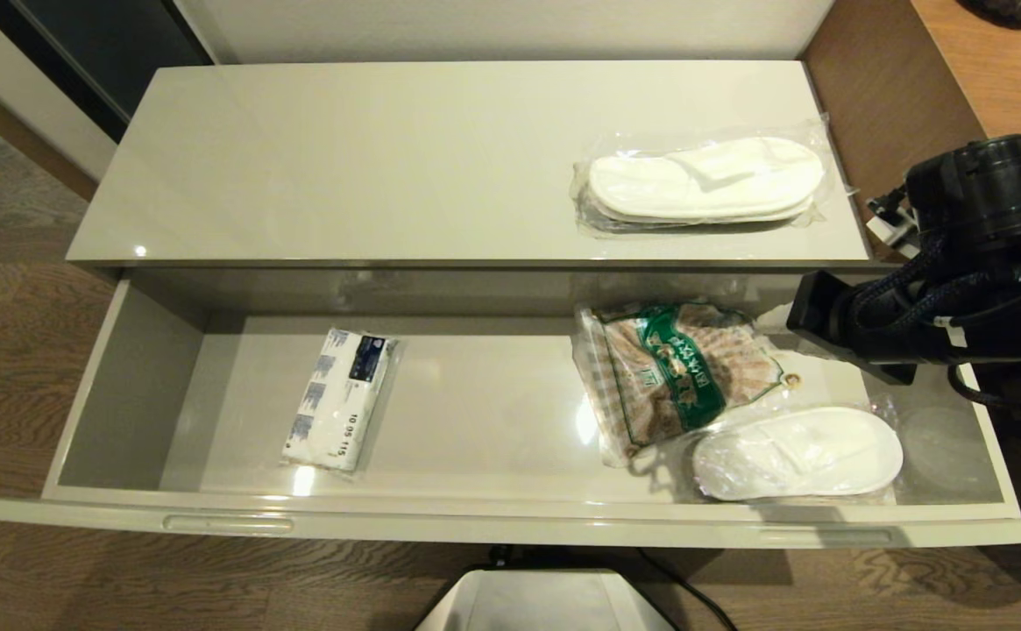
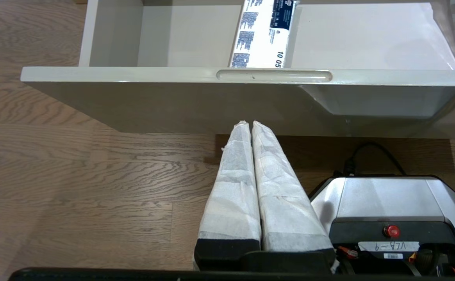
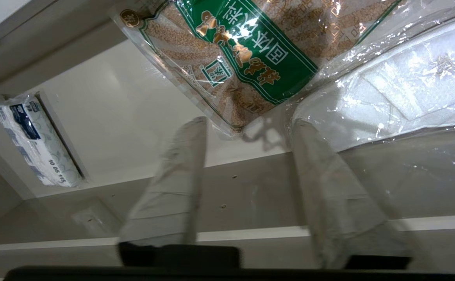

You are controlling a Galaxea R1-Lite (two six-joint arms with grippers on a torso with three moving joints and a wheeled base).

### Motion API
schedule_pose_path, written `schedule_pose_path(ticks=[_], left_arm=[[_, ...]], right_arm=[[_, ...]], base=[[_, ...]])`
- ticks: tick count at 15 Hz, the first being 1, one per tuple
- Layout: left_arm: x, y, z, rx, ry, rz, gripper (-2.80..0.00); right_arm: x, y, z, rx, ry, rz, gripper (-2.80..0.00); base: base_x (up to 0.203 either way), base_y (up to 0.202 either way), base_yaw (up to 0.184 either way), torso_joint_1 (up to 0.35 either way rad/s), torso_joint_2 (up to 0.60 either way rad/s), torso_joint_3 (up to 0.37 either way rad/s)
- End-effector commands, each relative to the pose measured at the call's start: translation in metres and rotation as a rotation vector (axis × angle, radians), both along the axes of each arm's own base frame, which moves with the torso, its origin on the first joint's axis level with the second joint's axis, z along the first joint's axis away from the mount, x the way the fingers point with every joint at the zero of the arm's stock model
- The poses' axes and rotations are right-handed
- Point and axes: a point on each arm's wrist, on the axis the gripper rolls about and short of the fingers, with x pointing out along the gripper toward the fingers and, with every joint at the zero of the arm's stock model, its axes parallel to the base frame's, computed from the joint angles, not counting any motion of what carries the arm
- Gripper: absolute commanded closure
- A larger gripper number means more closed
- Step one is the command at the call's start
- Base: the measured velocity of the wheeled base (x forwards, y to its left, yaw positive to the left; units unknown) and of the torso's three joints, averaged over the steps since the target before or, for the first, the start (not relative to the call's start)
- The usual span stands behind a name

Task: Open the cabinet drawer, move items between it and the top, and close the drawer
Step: Take out the solid drinks from the drawer

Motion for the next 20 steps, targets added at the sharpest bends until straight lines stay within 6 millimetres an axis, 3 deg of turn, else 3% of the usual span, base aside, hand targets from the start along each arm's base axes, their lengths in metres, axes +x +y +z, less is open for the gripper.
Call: schedule_pose_path(ticks=[1, 8, 12, 20], left_arm=[[0.000, 0.000, 0.000, 0.000, 0.001, 0.000, 0.00], [0.000, 0.000, 0.000, 0.000, 0.001, 0.000, 0.00], [0.000, 0.000, 0.000, 0.000, 0.001, 0.000, 0.00], [0.000, 0.000, 0.000, 0.000, 0.001, 0.000, 0.00]], right_arm=[[0.001, -0.007, 0.000, 0.017, 0.007, -0.007, -2.80], [0.015, -0.019, -0.001, 0.038, -0.030, -0.060, -2.80], [0.013, -0.020, 0.000, 0.036, -0.032, -0.058, -2.80], [0.030, -0.018, -0.021, -0.031, -0.004, -0.126, -2.80]], base=[[0.000, 0.000, 0.000, 0.000, 0.00, 0.000], [0.000, 0.000, 0.000, 0.000, 0.00, 0.000], [0.000, 0.000, 0.000, 0.000, 0.00, 0.000], [0.000, 0.000, 0.000, 0.000, 0.00, 0.000]])
